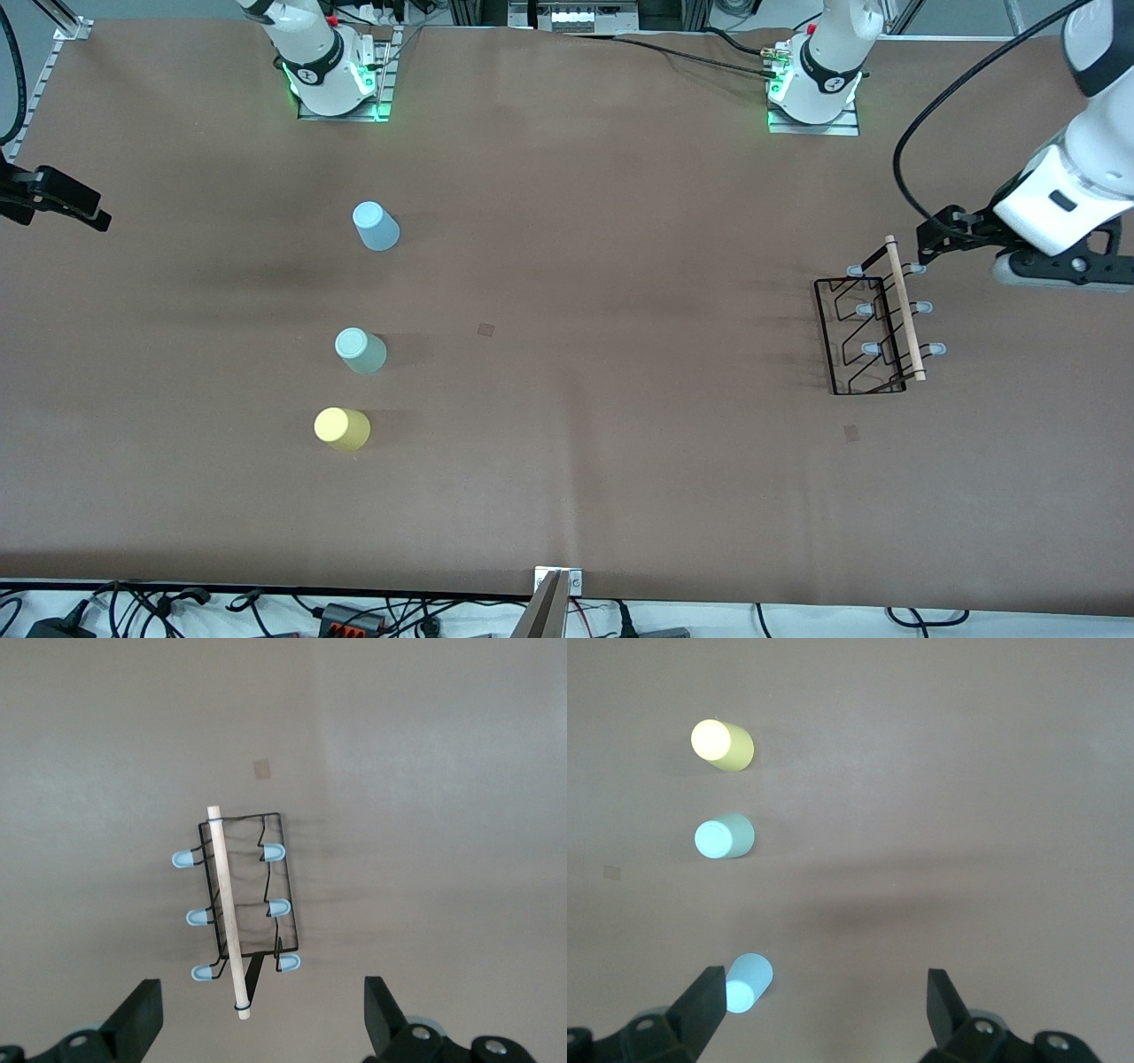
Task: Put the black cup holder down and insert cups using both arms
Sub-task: 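Reach the right gripper toward the green cup while the left gripper nears the holder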
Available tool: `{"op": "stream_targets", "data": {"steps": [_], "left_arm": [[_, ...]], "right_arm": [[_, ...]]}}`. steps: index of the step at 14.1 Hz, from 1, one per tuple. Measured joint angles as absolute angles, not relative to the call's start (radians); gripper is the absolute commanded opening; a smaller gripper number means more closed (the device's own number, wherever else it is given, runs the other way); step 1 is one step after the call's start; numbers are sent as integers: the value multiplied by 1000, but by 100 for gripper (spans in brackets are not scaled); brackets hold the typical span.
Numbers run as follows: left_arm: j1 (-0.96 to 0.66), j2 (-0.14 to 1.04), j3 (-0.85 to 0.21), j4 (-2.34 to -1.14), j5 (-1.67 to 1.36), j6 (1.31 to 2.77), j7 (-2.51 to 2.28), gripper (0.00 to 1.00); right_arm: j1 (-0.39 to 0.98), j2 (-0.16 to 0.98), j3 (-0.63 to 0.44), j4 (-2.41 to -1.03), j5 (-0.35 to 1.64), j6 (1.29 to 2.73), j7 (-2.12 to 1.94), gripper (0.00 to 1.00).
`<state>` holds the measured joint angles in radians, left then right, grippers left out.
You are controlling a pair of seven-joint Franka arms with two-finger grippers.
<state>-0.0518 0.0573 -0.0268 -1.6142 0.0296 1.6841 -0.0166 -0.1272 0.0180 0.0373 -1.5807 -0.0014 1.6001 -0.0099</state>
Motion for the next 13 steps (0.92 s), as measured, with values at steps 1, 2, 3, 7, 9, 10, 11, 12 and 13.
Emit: {"op": "stream_targets", "data": {"steps": [1,2,3,7,9,10,11,12,13], "left_arm": [[-53,55,-28,-1609,30,1684,-17,100],[-54,54,-28,-1607,30,1684,-17,100],[-55,54,-29,-1606,30,1684,-17,100],[-55,50,-29,-1605,30,1659,-17,100],[-55,47,-29,-1605,30,1651,-17,100],[-55,47,-29,-1605,30,1650,-17,100],[-55,47,-29,-1605,30,1649,-17,100],[-54,47,-29,-1605,30,1649,-17,100],[-54,47,-29,-1605,30,1649,-17,100]], "right_arm": [[-127,18,37,-1581,-1,1600,-10,100],[-127,18,37,-1581,-1,1599,-10,100],[-127,18,37,-1581,-1,1597,-10,100],[-126,26,38,-1594,-1,1559,-10,100],[-122,43,43,-1609,3,1560,-11,100],[-115,54,48,-1621,4,1566,-11,100],[-107,65,52,-1636,4,1582,-11,100],[-99,75,55,-1655,4,1607,-11,100],[-93,83,56,-1678,4,1636,-11,100]]}}
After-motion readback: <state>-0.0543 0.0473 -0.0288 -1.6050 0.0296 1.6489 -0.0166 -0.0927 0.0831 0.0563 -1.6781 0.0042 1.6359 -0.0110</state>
